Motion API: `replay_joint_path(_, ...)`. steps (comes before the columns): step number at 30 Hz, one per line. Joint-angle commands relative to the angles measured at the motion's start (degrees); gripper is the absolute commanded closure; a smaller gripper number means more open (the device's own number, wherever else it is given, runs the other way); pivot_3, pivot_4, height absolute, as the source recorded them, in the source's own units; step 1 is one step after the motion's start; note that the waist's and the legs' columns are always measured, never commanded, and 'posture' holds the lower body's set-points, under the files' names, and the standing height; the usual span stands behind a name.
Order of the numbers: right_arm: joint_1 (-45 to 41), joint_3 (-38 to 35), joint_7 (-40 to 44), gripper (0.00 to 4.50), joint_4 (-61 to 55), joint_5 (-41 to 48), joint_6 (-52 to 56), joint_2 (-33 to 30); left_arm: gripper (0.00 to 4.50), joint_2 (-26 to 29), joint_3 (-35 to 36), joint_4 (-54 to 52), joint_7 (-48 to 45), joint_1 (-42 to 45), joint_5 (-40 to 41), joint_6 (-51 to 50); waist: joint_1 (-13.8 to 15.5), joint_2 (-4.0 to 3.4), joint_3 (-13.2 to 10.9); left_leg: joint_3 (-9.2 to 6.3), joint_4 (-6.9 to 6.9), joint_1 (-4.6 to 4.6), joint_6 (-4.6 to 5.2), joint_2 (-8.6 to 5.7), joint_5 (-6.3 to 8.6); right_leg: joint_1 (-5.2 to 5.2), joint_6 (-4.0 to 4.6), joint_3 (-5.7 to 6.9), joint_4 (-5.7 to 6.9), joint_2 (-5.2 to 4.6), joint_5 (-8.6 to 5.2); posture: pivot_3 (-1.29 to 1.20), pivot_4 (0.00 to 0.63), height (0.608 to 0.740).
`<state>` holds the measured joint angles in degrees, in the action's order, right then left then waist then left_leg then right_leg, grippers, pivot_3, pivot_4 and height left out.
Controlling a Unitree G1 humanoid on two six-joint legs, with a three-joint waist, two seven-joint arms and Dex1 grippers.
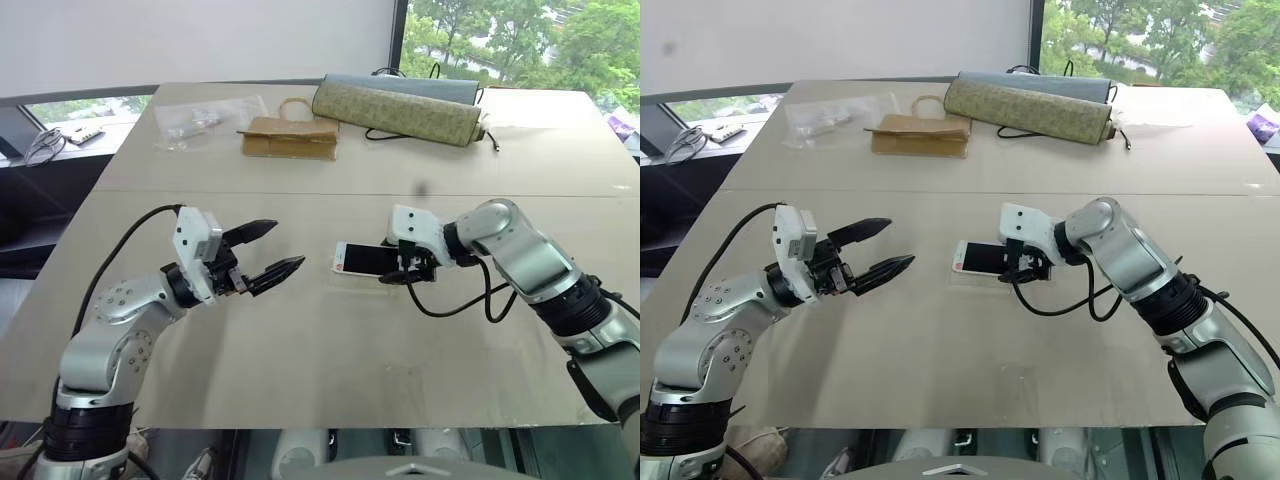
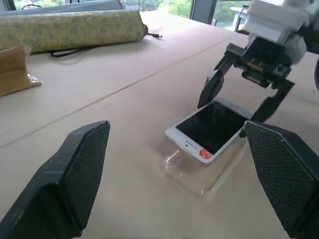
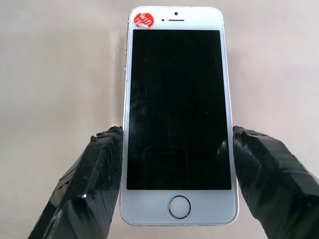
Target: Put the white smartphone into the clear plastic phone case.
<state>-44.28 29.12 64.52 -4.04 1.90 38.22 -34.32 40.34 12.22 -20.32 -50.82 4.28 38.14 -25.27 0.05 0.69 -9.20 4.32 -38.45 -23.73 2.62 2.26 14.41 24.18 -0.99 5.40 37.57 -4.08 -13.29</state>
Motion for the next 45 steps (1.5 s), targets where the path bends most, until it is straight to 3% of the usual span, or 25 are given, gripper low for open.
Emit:
replay_joint_path(1, -1.38, 0.31, 0.24, 1.59, -0.4, -1.7, -2.54, -0.34, 0.0, 1.38, -0.47, -4.83, 0.06, -1.5, 0.98, -2.41, -0.28, 0.0, 0.0, 0.0, 0.0, 0.0, -0.02, 0.0, -0.01, 0.0, 0.0, 0.0, 0.0, 0.0, 0.0, 0.0, 0.15, 0.74)
replay_joint_path(13, -0.39, 2.42, 2.53, 1.59, -2.84, -3.82, -4.43, -0.08, 0.0, 2.28, -0.15, -6.72, 0.38, -5.37, -0.24, -3.95, -0.61, 0.01, -0.01, -0.09, 0.02, 0.01, -0.02, 0.02, -0.01, 0.0, 0.01, -0.02, 0.07, 0.0, -0.01, 0.0, 0.15, 0.74)
replay_joint_path(30, 1.09, 4.66, 3.88, 1.59, -5.39, -6.04, -5.06, 0.34, 0.0, 1.7, -0.19, -0.19, -5.05, -11.43, -5.43, 4.89, -0.68, 0.0, -0.01, -0.07, 0.02, 0.02, -0.01, 0.02, 0.0, 0.01, 0.02, 0.0, 0.05, -0.02, -0.01, 0.0, 0.15, 0.74)
replay_joint_path(33, 0.97, 4.49, 4.07, 0.17, -5.05, -6.25, -6.03, 0.34, 0.0, 1.69, 0.06, 1.15, -6.22, -12.36, -6.0, 6.69, -0.66, 0.0, -0.01, -0.07, 0.02, 0.01, 0.0, 0.02, 0.01, 0.02, 0.02, 0.0, 0.04, -0.02, -0.01, 0.0, 0.15, 0.74)
replay_joint_path(34, 0.93, 4.31, 3.72, 0.07, -4.86, -6.49, -6.36, 0.47, 0.0, 1.75, 0.09, 1.58, -6.57, -12.63, -6.21, 7.22, -0.66, 0.0, -0.01, -0.08, 0.02, 0.01, 0.03, 0.02, 0.02, 0.02, 0.02, 0.0, 0.04, -0.02, -0.01, 0.0, 0.15, 0.74)
replay_joint_path(42, 1.17, -0.44, 2.77, 0.07, -6.66, -2.82, -3.24, 1.05, 0.0, 1.39, -0.73, 4.27, -7.59, -12.25, -8.22, 10.55, -0.61, 0.0, -0.01, -0.08, 0.02, 0.01, 0.07, 0.02, 0.05, 0.02, 0.02, 0.0, 0.05, -0.05, -0.01, 0.0, 0.15, 0.74)
replay_joint_path(45, 1.12, -4.08, 2.23, 0.82, -8.55, 0.75, 1.01, 1.59, 0.0, 1.17, -1.48, 4.68, -7.77, -11.66, -8.38, 10.88, -0.61, 0.0, -0.01, -0.08, 0.02, 0.0, 0.07, 0.02, 0.05, 0.02, 0.02, 0.0, 0.05, -0.06, -0.01, 0.0, 0.15, 0.74)
